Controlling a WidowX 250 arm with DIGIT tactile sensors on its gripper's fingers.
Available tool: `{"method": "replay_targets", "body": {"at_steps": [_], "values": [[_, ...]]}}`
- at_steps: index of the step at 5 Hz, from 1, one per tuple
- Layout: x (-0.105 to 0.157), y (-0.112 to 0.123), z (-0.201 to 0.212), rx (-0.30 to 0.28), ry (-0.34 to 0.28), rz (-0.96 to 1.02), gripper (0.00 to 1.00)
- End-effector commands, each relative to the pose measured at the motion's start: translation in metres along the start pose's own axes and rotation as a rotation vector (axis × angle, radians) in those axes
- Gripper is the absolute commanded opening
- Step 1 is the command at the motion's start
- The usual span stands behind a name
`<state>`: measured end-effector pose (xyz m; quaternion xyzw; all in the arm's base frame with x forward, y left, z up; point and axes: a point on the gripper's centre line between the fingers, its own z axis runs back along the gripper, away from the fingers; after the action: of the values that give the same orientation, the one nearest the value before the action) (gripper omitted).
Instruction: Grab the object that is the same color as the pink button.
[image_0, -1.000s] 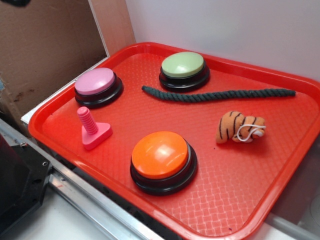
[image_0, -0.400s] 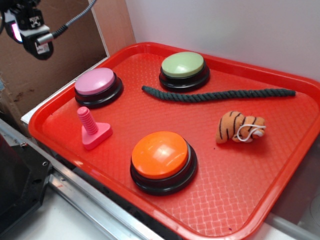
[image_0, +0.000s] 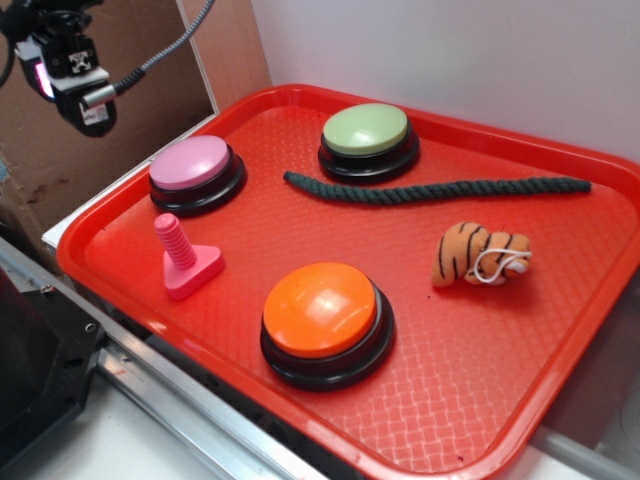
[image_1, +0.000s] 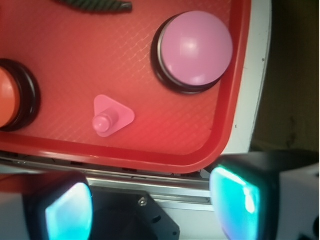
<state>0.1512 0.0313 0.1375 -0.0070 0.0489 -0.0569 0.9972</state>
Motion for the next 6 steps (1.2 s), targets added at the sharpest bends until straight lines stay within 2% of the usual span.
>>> {"method": "replay_targets", "body": {"at_steps": [1, 2, 3, 4, 6], "values": [[0.001, 0.012, -0.016, 0.04, 0.037, 0.013, 1.0], [0.009, 0.027, -0.05, 0.018, 0.071, 0.017, 1.0], [0.016, 0.021, -0.071, 0.008, 0.117, -0.036, 1.0], [0.018, 0.009, -0.073, -0.004, 0.12, -0.068, 1.0], [0.017, -0.008, -0.056, -0.019, 0.052, -0.091, 1.0]]}}
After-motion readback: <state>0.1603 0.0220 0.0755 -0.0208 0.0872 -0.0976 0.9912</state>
